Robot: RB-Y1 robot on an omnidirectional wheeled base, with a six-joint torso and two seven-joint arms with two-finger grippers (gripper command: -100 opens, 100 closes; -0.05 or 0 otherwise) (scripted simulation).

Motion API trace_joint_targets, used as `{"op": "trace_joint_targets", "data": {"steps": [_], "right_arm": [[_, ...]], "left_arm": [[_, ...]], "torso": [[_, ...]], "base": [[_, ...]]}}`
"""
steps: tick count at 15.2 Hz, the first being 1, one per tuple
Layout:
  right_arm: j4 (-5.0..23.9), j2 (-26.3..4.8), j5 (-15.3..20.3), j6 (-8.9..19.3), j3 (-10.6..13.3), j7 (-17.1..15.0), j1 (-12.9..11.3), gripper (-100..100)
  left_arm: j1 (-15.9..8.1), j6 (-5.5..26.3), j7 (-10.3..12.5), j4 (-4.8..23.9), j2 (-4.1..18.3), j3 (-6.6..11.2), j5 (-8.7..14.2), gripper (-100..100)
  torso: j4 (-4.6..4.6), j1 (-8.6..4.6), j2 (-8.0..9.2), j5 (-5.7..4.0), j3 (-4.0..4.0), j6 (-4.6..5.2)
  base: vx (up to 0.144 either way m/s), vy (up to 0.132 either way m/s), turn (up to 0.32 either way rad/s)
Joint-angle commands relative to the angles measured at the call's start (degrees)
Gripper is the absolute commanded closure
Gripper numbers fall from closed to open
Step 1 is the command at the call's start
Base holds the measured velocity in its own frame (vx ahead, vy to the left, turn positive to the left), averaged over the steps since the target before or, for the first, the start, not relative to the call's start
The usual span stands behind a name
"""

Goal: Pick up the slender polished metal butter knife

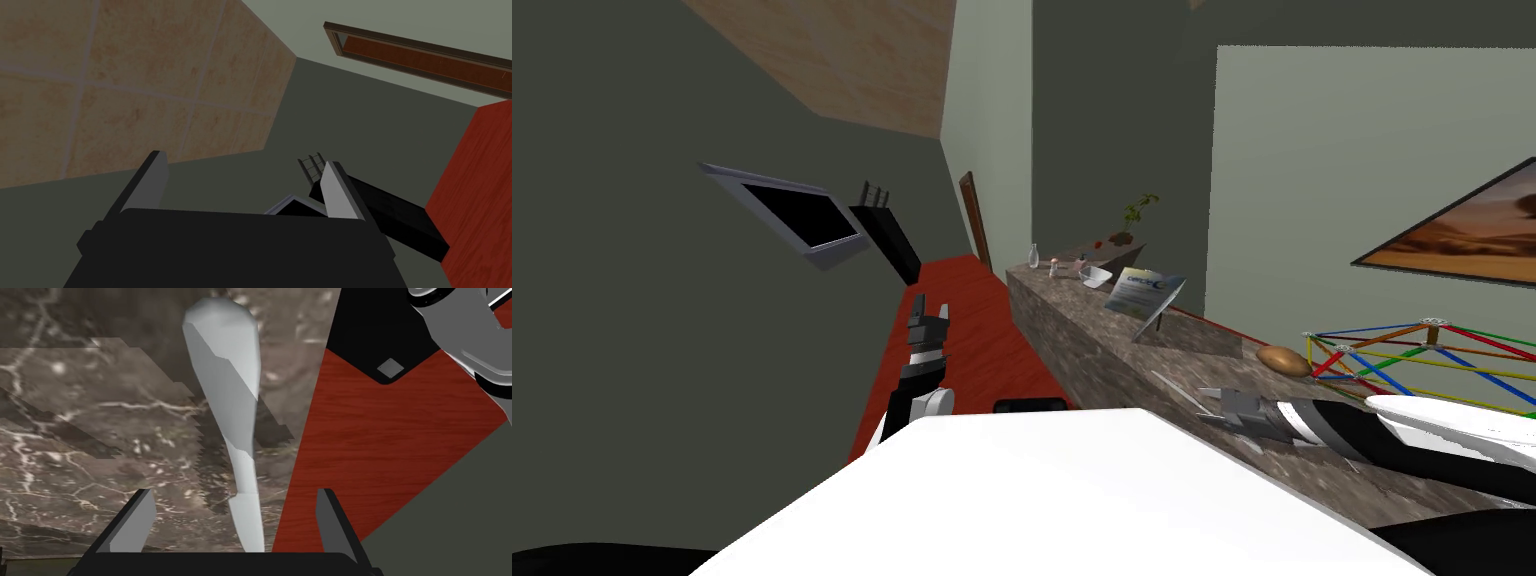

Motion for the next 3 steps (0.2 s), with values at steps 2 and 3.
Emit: {"op": "trace_joint_targets", "data": {"steps": [2, 3], "right_arm": [[-1.4, -1.56, -1.16, 0.13, -0.77, -0.31, 0.63, 100], [-0.09, -0.35, -0.17, -0.06, -0.08, -0.06, -0.08, 100]], "left_arm": [[0.0, 0.0, 0.0, 0.0, 0.0, 0.0, 0.0, 0], [0.0, 0.0, 0.0, -0.01, 0.0, 0.01, 0.0, 0]], "torso": [[-0.04, 0.02, -0.07, 0.04, -0.06, -0.01], [-0.01, -0.03, 0.09, 0.05, 0.01, 0.01]], "base": [[0.034, 0.008, -0.02], [-0.032, -0.011, -0.028]]}}
